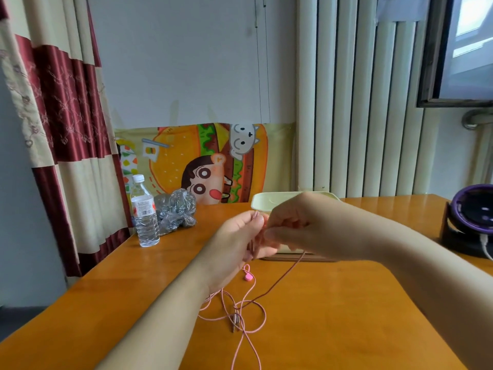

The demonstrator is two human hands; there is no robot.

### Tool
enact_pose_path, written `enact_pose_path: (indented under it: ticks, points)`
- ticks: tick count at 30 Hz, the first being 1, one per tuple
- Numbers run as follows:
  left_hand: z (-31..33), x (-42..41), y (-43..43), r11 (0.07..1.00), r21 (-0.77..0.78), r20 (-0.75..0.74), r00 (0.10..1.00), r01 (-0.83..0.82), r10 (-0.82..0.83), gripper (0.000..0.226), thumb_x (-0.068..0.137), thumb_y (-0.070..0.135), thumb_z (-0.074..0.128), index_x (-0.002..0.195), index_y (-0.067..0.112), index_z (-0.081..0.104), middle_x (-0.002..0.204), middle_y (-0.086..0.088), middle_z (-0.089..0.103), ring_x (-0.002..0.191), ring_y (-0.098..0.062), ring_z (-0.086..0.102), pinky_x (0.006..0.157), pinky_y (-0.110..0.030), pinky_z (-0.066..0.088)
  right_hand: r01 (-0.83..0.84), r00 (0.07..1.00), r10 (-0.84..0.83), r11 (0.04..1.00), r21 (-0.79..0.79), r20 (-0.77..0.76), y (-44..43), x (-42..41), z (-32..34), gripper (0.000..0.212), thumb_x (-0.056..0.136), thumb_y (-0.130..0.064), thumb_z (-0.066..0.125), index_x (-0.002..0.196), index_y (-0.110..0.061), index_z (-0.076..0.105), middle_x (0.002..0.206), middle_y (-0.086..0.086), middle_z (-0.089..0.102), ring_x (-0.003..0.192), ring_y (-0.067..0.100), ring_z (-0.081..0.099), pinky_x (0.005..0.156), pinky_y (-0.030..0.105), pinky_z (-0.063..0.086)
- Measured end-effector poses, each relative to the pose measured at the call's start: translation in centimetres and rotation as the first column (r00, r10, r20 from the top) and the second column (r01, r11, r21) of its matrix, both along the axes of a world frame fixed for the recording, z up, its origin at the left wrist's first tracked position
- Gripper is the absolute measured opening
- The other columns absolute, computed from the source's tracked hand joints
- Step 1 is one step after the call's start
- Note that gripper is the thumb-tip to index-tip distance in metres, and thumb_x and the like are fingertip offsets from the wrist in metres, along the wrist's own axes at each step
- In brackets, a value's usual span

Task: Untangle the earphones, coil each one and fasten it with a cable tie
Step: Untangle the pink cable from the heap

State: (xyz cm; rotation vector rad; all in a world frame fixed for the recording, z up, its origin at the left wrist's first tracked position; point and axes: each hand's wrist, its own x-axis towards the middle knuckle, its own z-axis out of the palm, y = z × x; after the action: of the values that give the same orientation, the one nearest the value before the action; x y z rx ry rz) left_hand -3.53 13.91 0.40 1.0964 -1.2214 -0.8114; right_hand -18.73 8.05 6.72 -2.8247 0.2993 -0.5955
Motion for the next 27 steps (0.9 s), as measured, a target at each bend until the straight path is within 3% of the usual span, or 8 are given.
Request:
enact_pose_path:
  ticks: [3, 7, 11, 15, 17, 19, 21, 27]
  points:
    - [0.1, -0.4, 0.4, 0.995, 0.01, -0.007, 0.995, 0.102, -0.102, 0.037, 0.09, 0.036, 0.039, 0.094, 0.004, 0.059, 0.069, -0.003, 0.063, 0.067, -0.014, 0.064, 0.084, -0.044, 0.056, 0.0, 0.998, -0.002, 0.999, 0.034, 0.061, -0.6, 0.2, 0.3, 0.018, 0.092, -0.026, 0.057, 0.08, -0.02, 0.068, 0.061, -0.015, 0.057, 0.059, -0.006, 0.055, 0.052, 0.007, 0.039]
    - [0.2, -0.5, 0.7, 0.98, 0.055, -0.075, 0.98, 0.189, -0.185, 0.039, 0.088, 0.037, 0.039, 0.085, 0.005, 0.062, 0.065, -0.011, 0.06, 0.057, -0.021, 0.057, 0.08, -0.049, 0.055, -0.004, 0.991, -0.006, 0.997, 0.074, 0.132, -2.0, 0.4, 0.3, 0.019, 0.088, -0.027, 0.063, 0.082, -0.011, 0.071, 0.055, -0.017, 0.056, 0.054, -0.005, 0.053, 0.05, 0.008, 0.038]
    - [0.6, -0.6, 1.0, 0.974, 0.016, -0.108, 0.969, 0.226, -0.223, 0.031, 0.094, 0.03, 0.04, 0.092, 0.003, 0.056, 0.062, -0.011, 0.062, 0.057, -0.021, 0.063, 0.098, -0.063, 0.037, -0.059, 0.973, -0.015, 0.949, 0.31, 0.229, -3.5, 0.7, 0.0, 0.029, 0.076, -0.033, 0.072, 0.076, -0.005, 0.067, 0.044, -0.016, 0.045, 0.043, 0.001, 0.038, 0.044, 0.01, 0.029]
    - [1.4, -0.7, 1.0, 0.948, -0.078, -0.239, 0.917, 0.309, -0.318, 0.025, 0.094, 0.024, 0.047, 0.095, 0.006, 0.065, 0.071, -0.011, 0.068, 0.068, -0.021, 0.069, 0.099, -0.055, 0.034, -0.214, 0.935, -0.015, 0.774, 0.596, 0.355, -4.5, 1.8, -2.1, 0.043, 0.076, -0.043, 0.066, 0.077, -0.001, 0.061, 0.058, 0.004, 0.046, 0.055, 0.018, 0.038, 0.055, 0.027, 0.033]
    - [1.9, -0.8, 0.8, 0.929, -0.174, -0.372, 0.852, 0.325, -0.368, 0.027, 0.091, 0.022, 0.049, 0.093, 0.009, 0.072, 0.08, -0.011, 0.071, 0.074, -0.021, 0.071, 0.089, -0.047, 0.048, -0.261, 0.931, -0.002, 0.695, 0.67, 0.365, -4.5, 2.5, -3.6, 0.042, 0.085, -0.045, 0.062, 0.077, -0.004, 0.063, 0.066, 0.011, 0.045, 0.058, 0.022, 0.037, 0.058, 0.035, 0.032]
    - [2.3, -0.7, 0.6, 0.939, -0.245, -0.483, 0.809, 0.242, -0.334, 0.031, 0.089, 0.023, 0.044, 0.098, 0.008, 0.07, 0.089, -0.01, 0.072, 0.082, -0.02, 0.071, 0.083, -0.041, 0.055, -0.22, 0.957, 0.019, 0.697, 0.683, 0.29, -4.0, 2.9, -5.0, 0.031, 0.094, -0.034, 0.053, 0.069, -0.021, 0.066, 0.06, 0.005, 0.041, 0.05, 0.012, 0.034, 0.05, 0.025, 0.029]
    - [2.6, -0.3, 0.4, 0.954, -0.269, -0.49, 0.834, 0.132, -0.253, 0.032, 0.087, 0.025, 0.042, 0.107, 0.01, 0.062, 0.097, -0.008, 0.072, 0.091, -0.018, 0.07, 0.088, -0.043, 0.053, -0.14, 0.988, 0.06, 0.747, 0.65, 0.144, -3.4, 3.1, -6.0, 0.028, 0.098, -0.028, 0.047, 0.08, -0.027, 0.068, 0.058, -0.002, 0.045, 0.048, 0.008, 0.037, 0.048, 0.021, 0.033]
    - [1.5, 2.0, -0.5, 0.978, -0.147, -0.164, 0.979, -0.147, 0.123, 0.029, 0.101, 0.021, 0.03, 0.113, 0.015, 0.056, 0.101, -0.001, 0.072, 0.1, -0.015, 0.066, 0.101, -0.043, 0.038, -0.085, 0.96, 0.209, 0.854, 0.513, -0.189, -1.9, 1.7, -4.3, 0.021, 0.098, -0.018, 0.049, 0.107, -0.009, 0.066, 0.062, -0.004, 0.058, 0.059, 0.01, 0.057, 0.07, 0.028, 0.051]
